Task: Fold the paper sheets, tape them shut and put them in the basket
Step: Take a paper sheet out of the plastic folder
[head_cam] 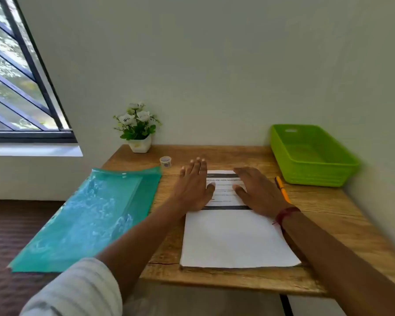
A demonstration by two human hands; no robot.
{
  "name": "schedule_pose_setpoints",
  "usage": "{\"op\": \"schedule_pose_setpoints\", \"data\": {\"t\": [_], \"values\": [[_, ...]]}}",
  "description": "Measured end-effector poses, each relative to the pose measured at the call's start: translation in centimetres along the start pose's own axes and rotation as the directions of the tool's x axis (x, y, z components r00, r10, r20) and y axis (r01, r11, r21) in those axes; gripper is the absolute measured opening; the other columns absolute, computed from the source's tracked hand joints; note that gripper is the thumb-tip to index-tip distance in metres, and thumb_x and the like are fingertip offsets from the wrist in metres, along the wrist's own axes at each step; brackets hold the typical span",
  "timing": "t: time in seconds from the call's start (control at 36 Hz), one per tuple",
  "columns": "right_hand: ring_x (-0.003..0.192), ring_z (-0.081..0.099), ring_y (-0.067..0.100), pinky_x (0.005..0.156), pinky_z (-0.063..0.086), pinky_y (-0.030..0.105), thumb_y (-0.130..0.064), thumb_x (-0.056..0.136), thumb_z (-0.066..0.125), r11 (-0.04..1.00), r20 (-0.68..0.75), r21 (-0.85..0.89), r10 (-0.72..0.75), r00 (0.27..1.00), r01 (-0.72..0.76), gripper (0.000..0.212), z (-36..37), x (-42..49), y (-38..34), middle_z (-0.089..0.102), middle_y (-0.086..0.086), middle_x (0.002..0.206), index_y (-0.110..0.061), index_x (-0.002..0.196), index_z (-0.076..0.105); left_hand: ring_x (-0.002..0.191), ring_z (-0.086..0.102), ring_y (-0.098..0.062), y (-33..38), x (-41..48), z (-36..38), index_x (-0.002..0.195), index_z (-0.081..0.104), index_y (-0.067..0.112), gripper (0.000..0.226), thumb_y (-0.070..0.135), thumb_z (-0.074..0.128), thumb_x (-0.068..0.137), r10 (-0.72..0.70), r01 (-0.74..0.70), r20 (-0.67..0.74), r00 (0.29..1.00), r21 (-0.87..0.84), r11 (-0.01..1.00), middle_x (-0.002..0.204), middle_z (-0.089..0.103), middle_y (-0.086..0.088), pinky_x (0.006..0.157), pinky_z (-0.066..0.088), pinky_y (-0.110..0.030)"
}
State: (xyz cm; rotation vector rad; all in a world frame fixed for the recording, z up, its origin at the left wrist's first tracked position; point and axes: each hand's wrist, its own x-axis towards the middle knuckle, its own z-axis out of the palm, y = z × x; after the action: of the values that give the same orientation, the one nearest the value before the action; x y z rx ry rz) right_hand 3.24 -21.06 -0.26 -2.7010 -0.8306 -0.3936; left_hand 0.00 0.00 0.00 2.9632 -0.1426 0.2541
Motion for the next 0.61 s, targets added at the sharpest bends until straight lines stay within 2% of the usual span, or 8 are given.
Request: {"op": "schedule_pose_setpoints", "data": {"t": [0.17, 0.25, 0.36, 0.44, 0.53, 0.61], "values": [[0.134, 0.039, 0.029, 0.11, 0.033, 0.038, -0.04, 0.093, 0.059, 1.0, 0.062, -0.019, 0.016, 0.998, -0.015, 0.056, 0.2, 1.5, 1.3, 0.049, 0.01, 0.14, -0.011, 0.14, 0.048, 0.152, -0.005, -0.03, -0.3, 0.4, 0.9, 0.157, -0.006, 0.01, 0.083, 0.053, 0.036, 0.1, -0.011, 0.011, 0.008, 1.0, -0.024, 1.0, 0.165, -0.005, -0.013, 0.123, 0.005, -0.048], [0.14, 0.031, 0.025, 0.113, 0.029, 0.035, -0.048, 0.093, 0.056, 0.999, 0.077, -0.021, 0.041, 0.996, -0.04, 0.061, 0.0, 2.2, 1.8, 0.043, 0.006, 0.147, -0.017, 0.144, 0.043, 0.151, -0.01, -0.03, -0.7, 1.6, 0.6, 0.157, -0.009, 0.016, 0.094, 0.062, 0.044, 0.094, 0.002, 0.0, 0.017, 1.0, -0.101, 0.995, 0.165, -0.008, -0.013, 0.123, 0.002, -0.047], [0.14, 0.031, 0.021, 0.113, 0.026, 0.031, -0.047, 0.094, 0.054, 0.998, 0.069, 0.057, 0.033, 0.997, -0.037, 0.059, 0.4, 2.8, 2.7, 0.043, 0.002, 0.147, -0.019, 0.145, 0.042, 0.151, -0.014, -0.025, -1.3, 2.8, 0.1, 0.157, -0.009, 0.026, 0.111, 0.073, 0.057, 0.081, 0.03, -0.024, 0.025, 0.999, -0.223, 0.975, 0.165, -0.011, -0.007, 0.122, 0.0, -0.045], [0.142, 0.027, 0.018, 0.114, 0.026, 0.032, -0.053, 0.092, 0.055, 0.994, 0.072, 0.104, 0.032, 0.997, -0.039, 0.065, 1.0, 2.8, 3.2, 0.04, 0.0, 0.15, -0.022, 0.146, 0.039, 0.151, -0.014, -0.021, -2.1, 2.6, 0.3, 0.155, -0.014, 0.032, 0.124, 0.075, 0.066, 0.071, 0.019, 0.007, 0.098, 0.995, -0.26, 0.966, 0.165, -0.012, -0.001, 0.121, -0.001, -0.043], [0.146, 0.016, 0.015, 0.114, 0.021, 0.03, -0.058, 0.089, 0.057, 0.988, 0.09, 0.137, 0.065, 0.994, -0.077, 0.073, 1.2, 2.6, 3.3, 0.031, -0.005, 0.155, -0.026, 0.15, 0.031, 0.152, -0.005, -0.024, -3.1, 2.4, 0.4, 0.154, -0.019, 0.034, 0.136, 0.075, 0.073, 0.063, -0.012, 0.066, 0.187, 0.982, -0.284, 0.956, 0.166, -0.005, 0.0, 0.122, 0.007, -0.046], [0.145, 0.016, 0.012, 0.113, 0.019, 0.028, -0.06, 0.087, 0.059, 0.986, 0.102, 0.15, 0.055, 0.993, -0.07, 0.076, 1.3, 2.8, 3.4, 0.03, -0.006, 0.155, -0.028, 0.15, 0.03, 0.151, 0.004, -0.027, -3.4, 2.5, 0.4, 0.153, -0.02, 0.035, 0.139, 0.077, 0.074, 0.059, -0.027, 0.087, 0.206, 0.978, -0.287, 0.954, 0.165, 0.003, -0.003, 0.121, 0.014, -0.048]]}}
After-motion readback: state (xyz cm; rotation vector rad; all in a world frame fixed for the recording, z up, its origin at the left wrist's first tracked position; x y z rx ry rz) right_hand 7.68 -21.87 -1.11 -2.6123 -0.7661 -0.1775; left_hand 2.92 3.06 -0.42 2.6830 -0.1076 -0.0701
